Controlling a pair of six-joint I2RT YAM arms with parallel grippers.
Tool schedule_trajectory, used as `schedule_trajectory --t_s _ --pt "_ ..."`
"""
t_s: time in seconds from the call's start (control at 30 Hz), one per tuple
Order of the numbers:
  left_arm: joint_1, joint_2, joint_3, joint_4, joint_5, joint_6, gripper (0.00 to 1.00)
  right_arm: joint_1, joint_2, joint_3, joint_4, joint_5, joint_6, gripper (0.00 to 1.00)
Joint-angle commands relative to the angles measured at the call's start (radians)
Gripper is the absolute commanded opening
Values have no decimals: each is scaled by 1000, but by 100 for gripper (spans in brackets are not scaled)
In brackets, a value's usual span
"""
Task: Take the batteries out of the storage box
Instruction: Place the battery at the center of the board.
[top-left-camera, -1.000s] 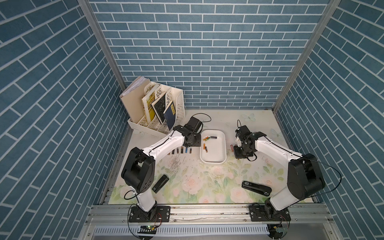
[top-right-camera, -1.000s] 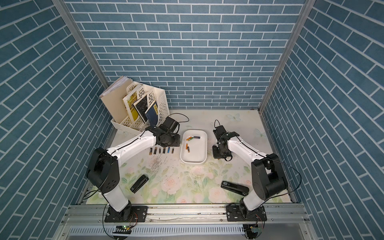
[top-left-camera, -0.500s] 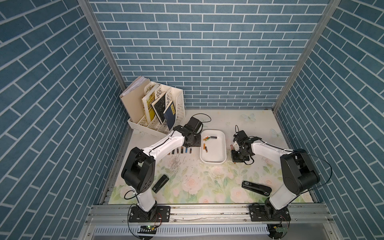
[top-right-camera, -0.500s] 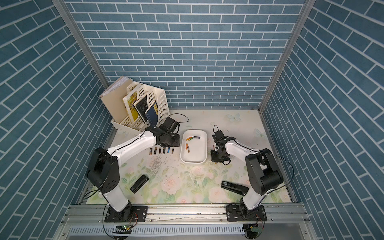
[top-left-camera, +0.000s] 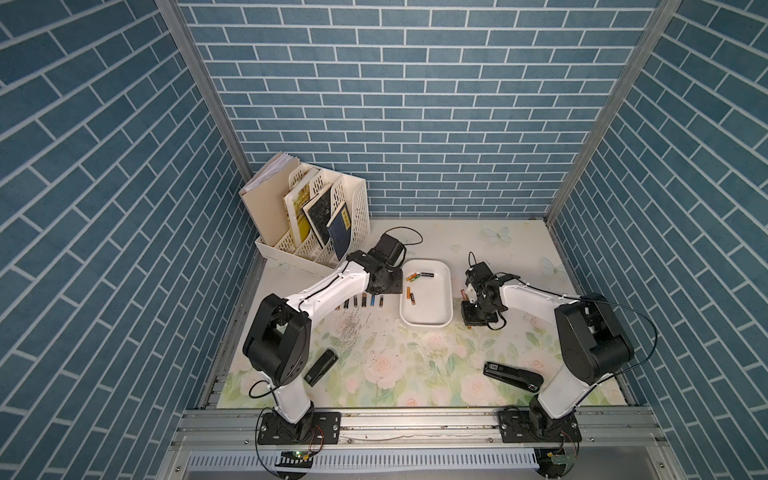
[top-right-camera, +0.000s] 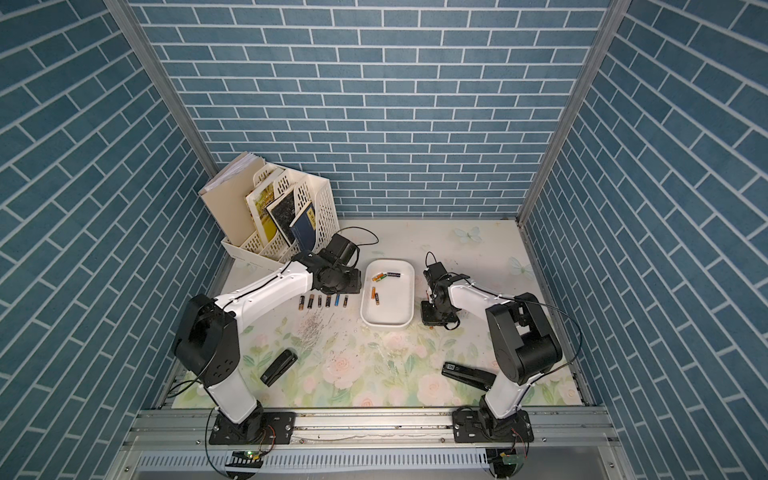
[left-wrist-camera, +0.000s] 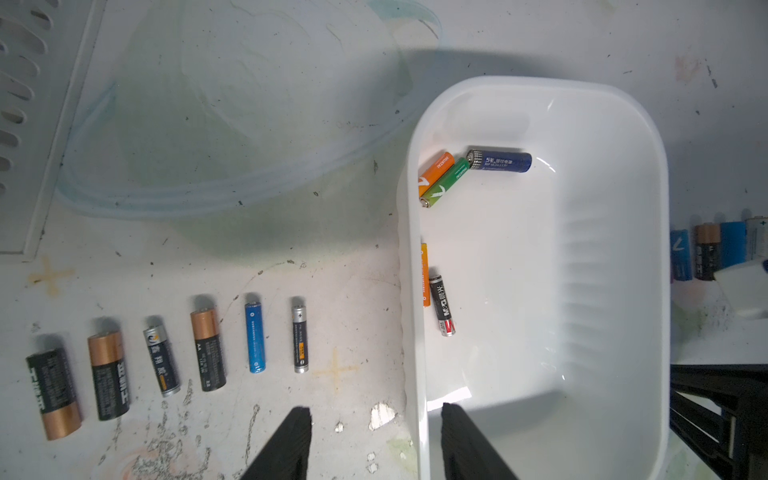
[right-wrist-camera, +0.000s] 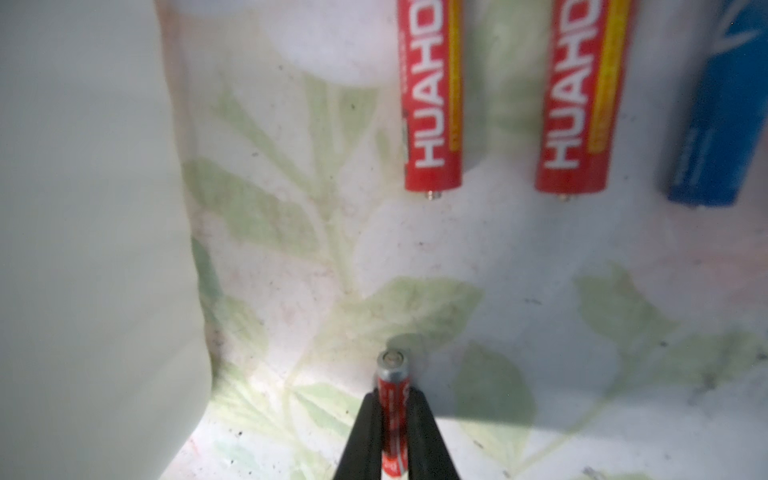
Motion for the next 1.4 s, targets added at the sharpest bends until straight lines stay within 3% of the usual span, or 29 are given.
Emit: schedule_trajectory --t_s 0.0,0.93,1.37 --pt "5 12 -1 -3 0 1 56 -3 15 -10 -9 25 19 16" --pt "-4 23 72 -74 -9 6 56 -3 -54 87 -81 22 20 31" --pt "-94 145 284 -224 -86 5 56 -24 -111 209 -134 33 -17 34"
